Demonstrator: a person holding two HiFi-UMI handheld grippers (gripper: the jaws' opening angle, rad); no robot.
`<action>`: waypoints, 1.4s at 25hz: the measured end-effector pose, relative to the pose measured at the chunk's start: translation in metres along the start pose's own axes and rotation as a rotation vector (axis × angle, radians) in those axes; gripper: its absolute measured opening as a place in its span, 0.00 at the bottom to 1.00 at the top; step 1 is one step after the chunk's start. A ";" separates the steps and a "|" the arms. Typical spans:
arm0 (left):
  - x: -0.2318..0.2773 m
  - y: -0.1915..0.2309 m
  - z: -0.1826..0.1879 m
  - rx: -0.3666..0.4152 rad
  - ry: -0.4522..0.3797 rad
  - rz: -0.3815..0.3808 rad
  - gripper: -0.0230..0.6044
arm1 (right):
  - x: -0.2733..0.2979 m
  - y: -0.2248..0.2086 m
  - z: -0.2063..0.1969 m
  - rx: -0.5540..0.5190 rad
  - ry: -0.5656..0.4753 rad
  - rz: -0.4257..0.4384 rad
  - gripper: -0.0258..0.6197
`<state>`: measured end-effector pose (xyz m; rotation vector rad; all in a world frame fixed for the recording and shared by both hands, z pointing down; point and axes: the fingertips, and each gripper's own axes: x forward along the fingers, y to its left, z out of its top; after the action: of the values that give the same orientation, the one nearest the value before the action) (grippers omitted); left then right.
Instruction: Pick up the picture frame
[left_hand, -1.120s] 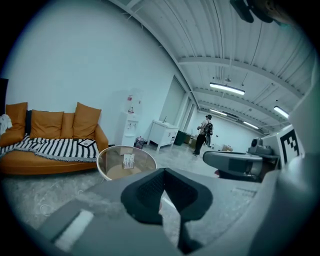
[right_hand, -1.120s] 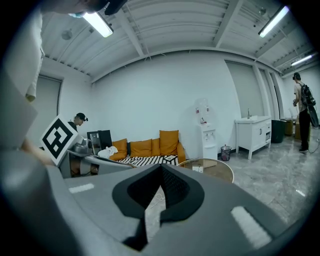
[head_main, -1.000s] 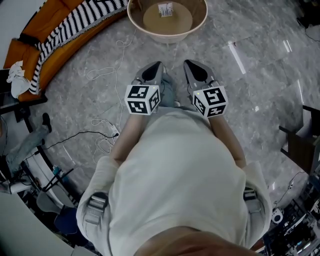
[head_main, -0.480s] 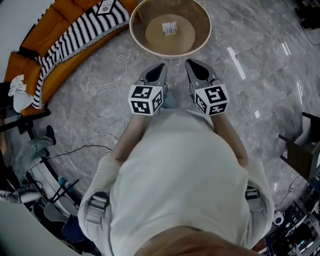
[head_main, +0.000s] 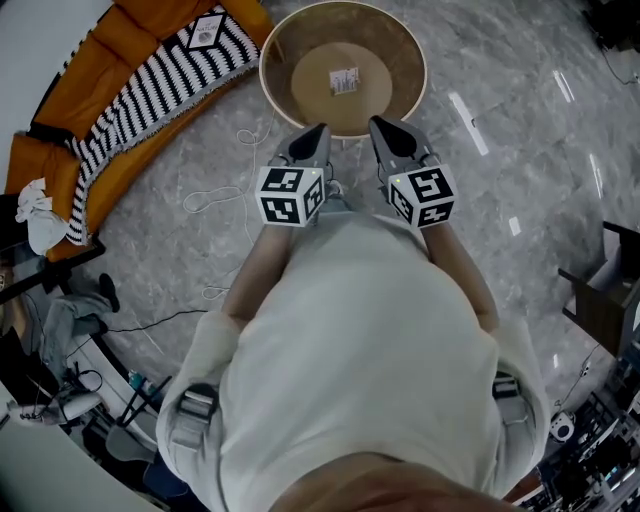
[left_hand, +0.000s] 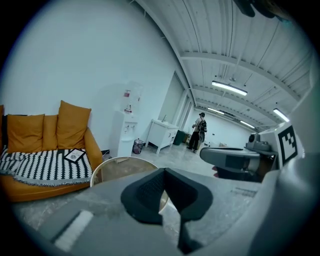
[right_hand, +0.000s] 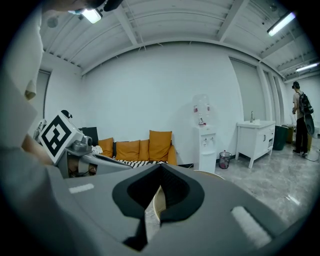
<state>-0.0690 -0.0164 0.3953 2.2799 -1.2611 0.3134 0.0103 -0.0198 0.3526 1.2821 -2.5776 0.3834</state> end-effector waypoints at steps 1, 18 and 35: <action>0.004 0.005 0.001 -0.001 0.004 -0.003 0.04 | 0.006 -0.001 0.001 -0.001 0.003 -0.002 0.04; 0.076 0.060 -0.033 -0.049 0.128 0.014 0.04 | 0.073 -0.059 -0.046 0.035 0.128 -0.062 0.04; 0.208 0.141 -0.117 -0.133 0.297 0.149 0.04 | 0.190 -0.141 -0.160 0.009 0.331 0.048 0.04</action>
<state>-0.0693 -0.1653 0.6291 1.9475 -1.2570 0.5801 0.0265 -0.1889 0.5825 1.0583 -2.3317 0.5652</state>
